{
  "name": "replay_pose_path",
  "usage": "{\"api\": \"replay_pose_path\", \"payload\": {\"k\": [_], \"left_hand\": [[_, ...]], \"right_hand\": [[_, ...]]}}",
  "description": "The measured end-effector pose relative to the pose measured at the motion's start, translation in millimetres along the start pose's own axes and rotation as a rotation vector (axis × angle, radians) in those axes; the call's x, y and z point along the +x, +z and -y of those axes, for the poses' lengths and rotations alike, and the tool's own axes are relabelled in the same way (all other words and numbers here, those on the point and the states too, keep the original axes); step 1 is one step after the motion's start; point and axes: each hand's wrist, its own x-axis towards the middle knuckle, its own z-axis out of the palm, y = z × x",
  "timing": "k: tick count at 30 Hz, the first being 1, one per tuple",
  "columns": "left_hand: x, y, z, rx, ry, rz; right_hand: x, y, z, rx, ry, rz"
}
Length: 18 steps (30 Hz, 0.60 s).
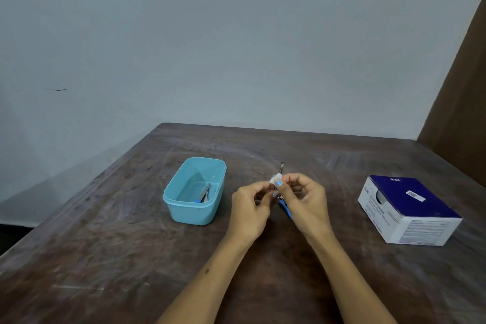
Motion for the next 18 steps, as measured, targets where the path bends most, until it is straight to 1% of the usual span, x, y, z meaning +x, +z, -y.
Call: {"api": "replay_pose_path", "payload": {"k": [3, 6, 11, 16, 18], "left_hand": [[0.1, -0.3, 0.2, 0.018, 0.006, -0.013], [-0.9, 1.1, 0.2, 0.028, 0.019, 0.02], [0.4, -0.6, 1.7, 0.011, 0.023, -0.019], [-0.6, 0.4, -0.1, 0.01, 0.039, -0.026], [-0.4, 0.4, 0.4, 0.006, 0.049, -0.049]], "right_hand": [[-0.6, 0.9, 1.7, -0.02, -0.022, -0.041], [-0.8, -0.9, 4.9, 0.0, -0.058, -0.094], [-2.4, 2.4, -0.6, -0.077, -0.02, -0.038], [-3.0, 2.0, 4.3, -0.078, -0.097, -0.093], [-4.0, 2.9, 3.3, -0.098, -0.088, -0.085]]}}
